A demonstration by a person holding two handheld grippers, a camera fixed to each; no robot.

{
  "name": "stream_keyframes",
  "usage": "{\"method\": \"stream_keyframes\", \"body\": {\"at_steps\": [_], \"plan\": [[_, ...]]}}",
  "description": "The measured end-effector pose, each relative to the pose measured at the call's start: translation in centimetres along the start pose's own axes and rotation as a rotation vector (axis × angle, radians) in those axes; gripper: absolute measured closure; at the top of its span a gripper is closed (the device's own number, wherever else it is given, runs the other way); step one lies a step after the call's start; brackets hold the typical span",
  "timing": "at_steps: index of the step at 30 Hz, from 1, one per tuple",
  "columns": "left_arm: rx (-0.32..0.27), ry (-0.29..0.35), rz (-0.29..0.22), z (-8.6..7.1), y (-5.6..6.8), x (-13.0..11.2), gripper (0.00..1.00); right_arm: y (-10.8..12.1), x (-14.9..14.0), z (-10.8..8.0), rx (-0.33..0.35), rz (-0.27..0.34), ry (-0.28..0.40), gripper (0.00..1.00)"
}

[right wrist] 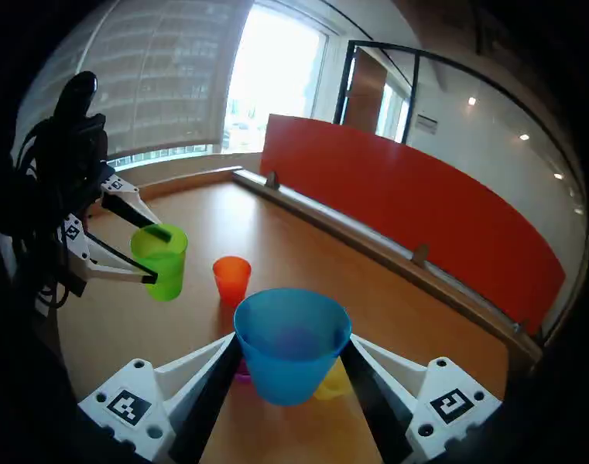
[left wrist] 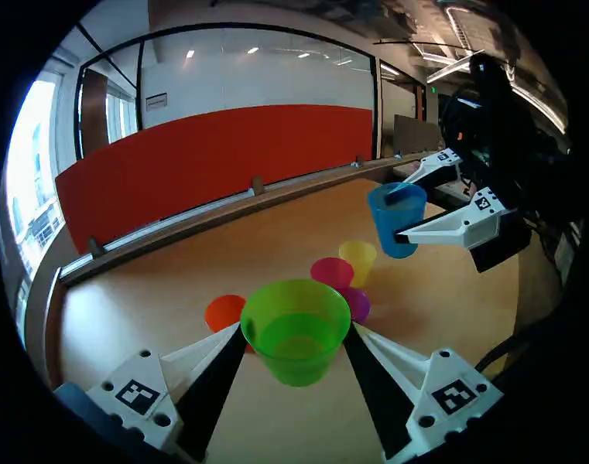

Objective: Pour water

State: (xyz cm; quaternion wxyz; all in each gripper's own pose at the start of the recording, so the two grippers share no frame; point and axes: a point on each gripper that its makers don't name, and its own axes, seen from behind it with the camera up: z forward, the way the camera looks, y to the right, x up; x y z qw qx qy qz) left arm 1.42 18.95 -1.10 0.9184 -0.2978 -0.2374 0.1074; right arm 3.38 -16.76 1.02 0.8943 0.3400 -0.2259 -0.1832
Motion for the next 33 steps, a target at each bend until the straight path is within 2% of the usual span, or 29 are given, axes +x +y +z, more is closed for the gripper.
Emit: {"method": "stream_keyframes", "body": {"at_steps": [18, 33], "plan": [[-0.013, -0.07, 0.015, 1.2, -0.1, -3.9, 0.14, 0.0, -5.1, 0.9, 0.012, 0.006, -0.083, 0.11], [-0.029, -0.13, 0.024, 2.8, -0.2, -7.1, 0.14, -0.5, -8.1, 1.6, 0.028, -0.002, -0.144, 0.11]]}}
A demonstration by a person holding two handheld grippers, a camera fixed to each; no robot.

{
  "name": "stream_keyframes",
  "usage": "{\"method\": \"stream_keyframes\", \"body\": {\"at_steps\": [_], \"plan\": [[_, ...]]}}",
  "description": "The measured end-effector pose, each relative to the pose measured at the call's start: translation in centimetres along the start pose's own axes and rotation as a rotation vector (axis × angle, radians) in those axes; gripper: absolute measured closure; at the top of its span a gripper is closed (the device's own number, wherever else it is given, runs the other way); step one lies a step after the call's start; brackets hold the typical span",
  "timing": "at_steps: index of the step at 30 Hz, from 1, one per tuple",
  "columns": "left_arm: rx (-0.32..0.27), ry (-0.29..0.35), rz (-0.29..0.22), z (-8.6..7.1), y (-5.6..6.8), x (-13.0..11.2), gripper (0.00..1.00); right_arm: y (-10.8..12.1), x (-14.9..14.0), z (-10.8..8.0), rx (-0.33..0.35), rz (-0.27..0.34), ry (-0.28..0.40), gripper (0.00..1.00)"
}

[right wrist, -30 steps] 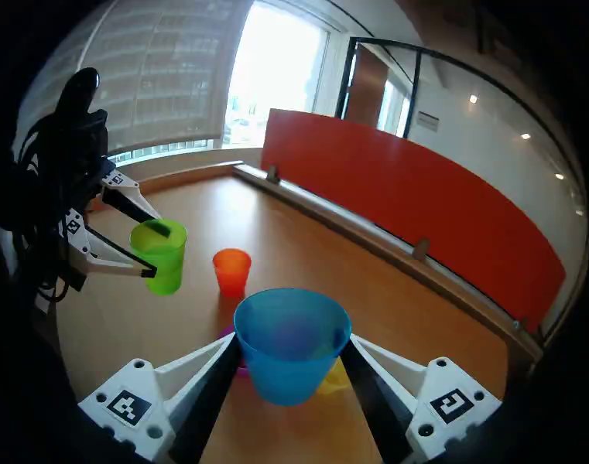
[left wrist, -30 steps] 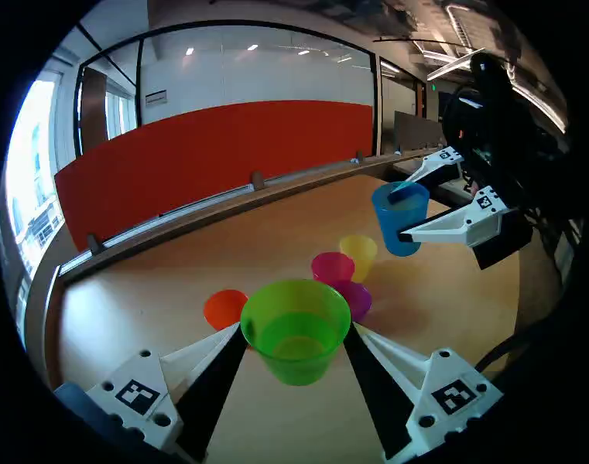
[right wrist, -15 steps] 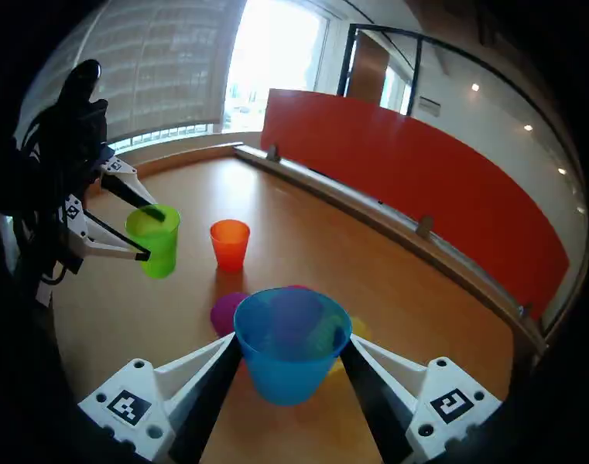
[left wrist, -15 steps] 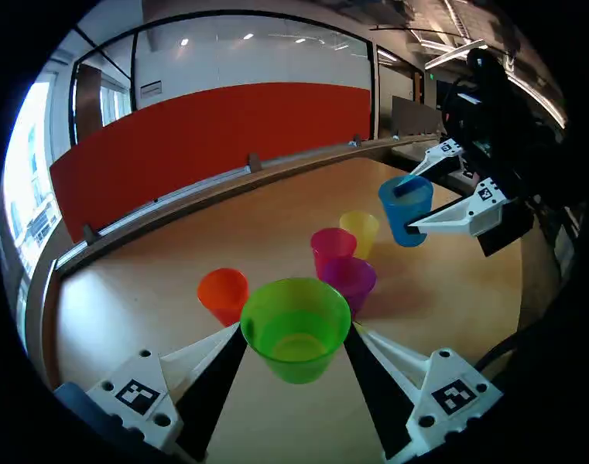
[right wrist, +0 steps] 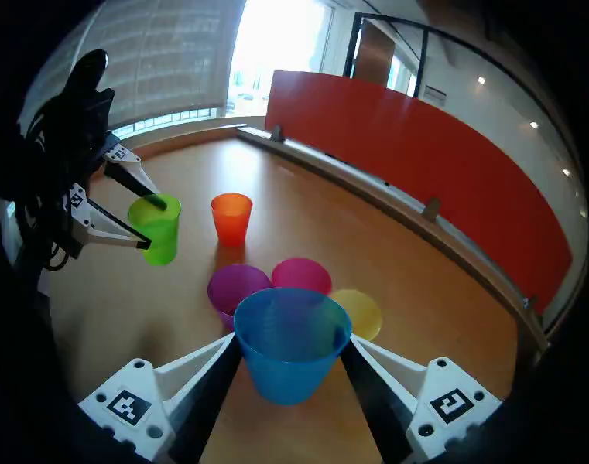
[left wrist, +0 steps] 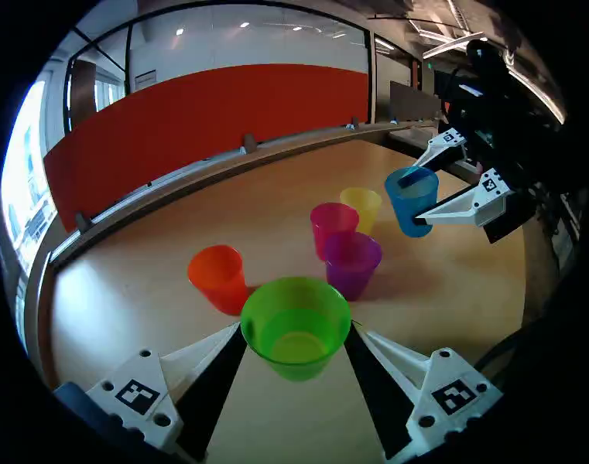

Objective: Pour water

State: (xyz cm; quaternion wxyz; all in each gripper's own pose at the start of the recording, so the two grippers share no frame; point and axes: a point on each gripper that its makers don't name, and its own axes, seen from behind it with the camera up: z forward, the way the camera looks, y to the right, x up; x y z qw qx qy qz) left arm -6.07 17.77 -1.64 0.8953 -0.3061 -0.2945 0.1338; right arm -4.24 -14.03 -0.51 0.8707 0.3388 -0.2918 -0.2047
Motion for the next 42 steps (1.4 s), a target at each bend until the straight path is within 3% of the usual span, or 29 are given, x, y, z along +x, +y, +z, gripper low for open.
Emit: {"method": "stream_keyframes", "body": {"at_steps": [23, 42], "plan": [[-0.022, -0.06, 0.01, 3.1, -0.2, -2.9, 0.14, -0.5, -1.6, 1.0, 0.018, -0.002, -0.038, 0.11], [-0.051, -0.068, -0.005, 4.5, 0.0, -3.7, 0.14, -0.6, -1.9, 1.3, 0.023, -0.007, -0.047, 0.11]]}}
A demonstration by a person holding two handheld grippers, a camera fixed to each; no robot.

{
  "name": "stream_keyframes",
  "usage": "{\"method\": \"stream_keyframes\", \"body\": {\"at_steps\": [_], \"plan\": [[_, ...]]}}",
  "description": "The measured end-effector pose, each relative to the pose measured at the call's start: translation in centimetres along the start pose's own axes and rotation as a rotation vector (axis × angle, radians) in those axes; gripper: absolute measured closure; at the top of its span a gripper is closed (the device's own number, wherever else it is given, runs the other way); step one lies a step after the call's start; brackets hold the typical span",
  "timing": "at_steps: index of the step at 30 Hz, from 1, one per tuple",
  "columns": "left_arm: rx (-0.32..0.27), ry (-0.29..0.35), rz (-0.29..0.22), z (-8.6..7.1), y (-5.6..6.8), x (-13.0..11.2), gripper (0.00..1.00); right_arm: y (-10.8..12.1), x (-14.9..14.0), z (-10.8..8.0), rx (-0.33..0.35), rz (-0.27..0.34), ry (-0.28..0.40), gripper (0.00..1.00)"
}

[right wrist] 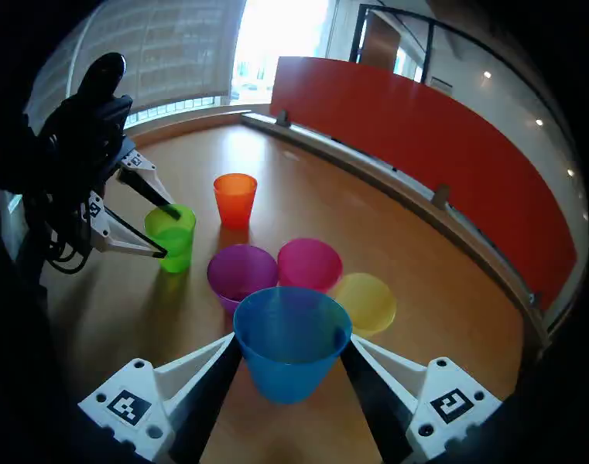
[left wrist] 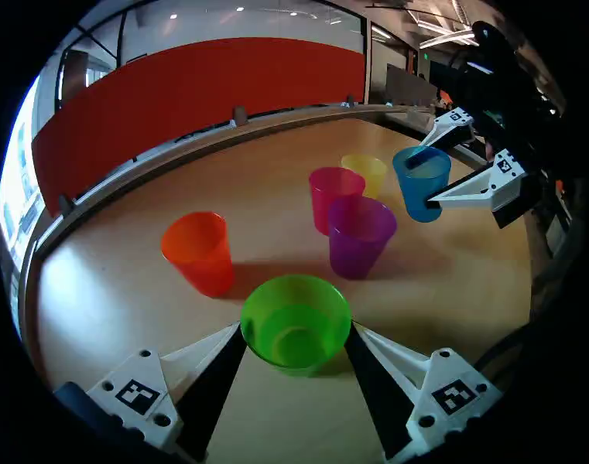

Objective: Pour water

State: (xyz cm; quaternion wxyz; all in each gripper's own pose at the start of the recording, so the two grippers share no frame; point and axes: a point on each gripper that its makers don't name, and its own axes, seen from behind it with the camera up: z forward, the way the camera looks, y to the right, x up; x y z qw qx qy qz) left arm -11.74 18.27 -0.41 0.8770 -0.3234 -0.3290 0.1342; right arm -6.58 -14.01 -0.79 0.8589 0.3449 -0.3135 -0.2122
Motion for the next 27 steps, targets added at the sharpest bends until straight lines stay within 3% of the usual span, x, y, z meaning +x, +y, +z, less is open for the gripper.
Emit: {"method": "stream_keyframes", "body": {"at_steps": [12, 21, 27], "plan": [[0.012, -0.001, -0.008, -0.01, -0.08, -0.42, 0.13, -0.08, -0.31, 0.56, 0.003, -0.002, -0.009, 0.11], [-0.005, 0.004, -0.051, -0.18, 0.0, -0.04, 0.1, -0.02, -0.24, 0.54, 0.0, -0.003, -0.01, 0.11], [0.004, 0.0, -0.04, -0.3, -0.11, -0.24, 0.1, 0.07, -0.36, 0.61, 0.0, -0.003, -0.011, 0.11]]}}
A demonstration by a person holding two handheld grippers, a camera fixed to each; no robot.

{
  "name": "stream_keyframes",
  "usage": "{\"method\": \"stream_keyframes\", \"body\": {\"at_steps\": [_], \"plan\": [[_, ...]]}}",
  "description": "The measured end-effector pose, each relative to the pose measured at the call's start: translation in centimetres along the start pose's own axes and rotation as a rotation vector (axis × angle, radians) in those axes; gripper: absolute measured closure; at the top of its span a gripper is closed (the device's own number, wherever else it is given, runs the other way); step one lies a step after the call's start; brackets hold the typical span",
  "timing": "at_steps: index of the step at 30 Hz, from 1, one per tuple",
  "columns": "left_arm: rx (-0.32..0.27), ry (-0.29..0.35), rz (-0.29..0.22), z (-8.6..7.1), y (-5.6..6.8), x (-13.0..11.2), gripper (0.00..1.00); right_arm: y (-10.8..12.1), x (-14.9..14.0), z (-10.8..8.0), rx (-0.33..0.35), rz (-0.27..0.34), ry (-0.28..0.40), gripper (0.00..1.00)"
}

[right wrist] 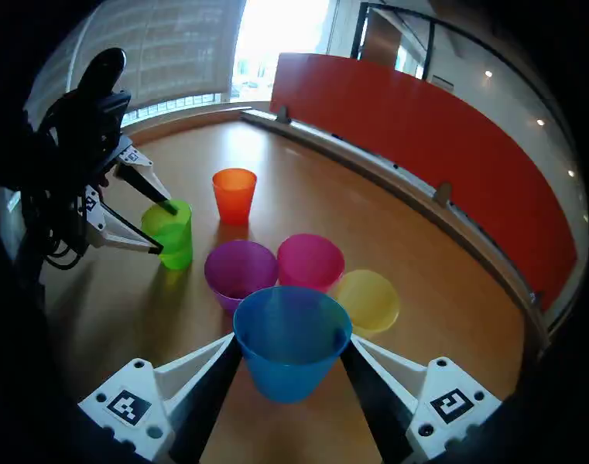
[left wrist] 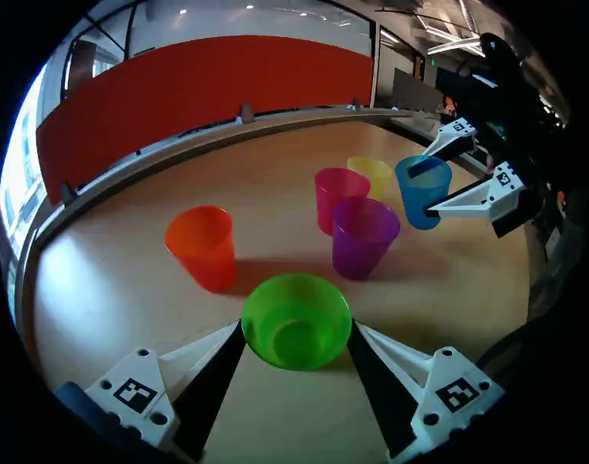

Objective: Pour water

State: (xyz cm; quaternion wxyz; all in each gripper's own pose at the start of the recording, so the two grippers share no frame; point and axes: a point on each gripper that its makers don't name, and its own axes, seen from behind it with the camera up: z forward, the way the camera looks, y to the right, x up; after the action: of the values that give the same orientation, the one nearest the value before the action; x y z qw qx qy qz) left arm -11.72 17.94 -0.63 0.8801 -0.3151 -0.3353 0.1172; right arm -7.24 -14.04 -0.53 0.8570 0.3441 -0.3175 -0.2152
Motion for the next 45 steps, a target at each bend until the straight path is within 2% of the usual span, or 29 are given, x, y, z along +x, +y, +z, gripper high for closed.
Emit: {"method": "stream_keyframes", "body": {"at_steps": [15, 45], "plan": [[0.033, -0.029, 0.006, -1.3, -0.5, -1.2, 0.1, 0.0, -1.2, 0.7, 0.002, 0.01, -0.02, 0.11], [0.082, -0.029, -0.068, -4.3, -0.9, -2.2, 0.1, -0.7, -3.4, 2.8, 0.022, 0.026, -0.047, 0.11]]}}
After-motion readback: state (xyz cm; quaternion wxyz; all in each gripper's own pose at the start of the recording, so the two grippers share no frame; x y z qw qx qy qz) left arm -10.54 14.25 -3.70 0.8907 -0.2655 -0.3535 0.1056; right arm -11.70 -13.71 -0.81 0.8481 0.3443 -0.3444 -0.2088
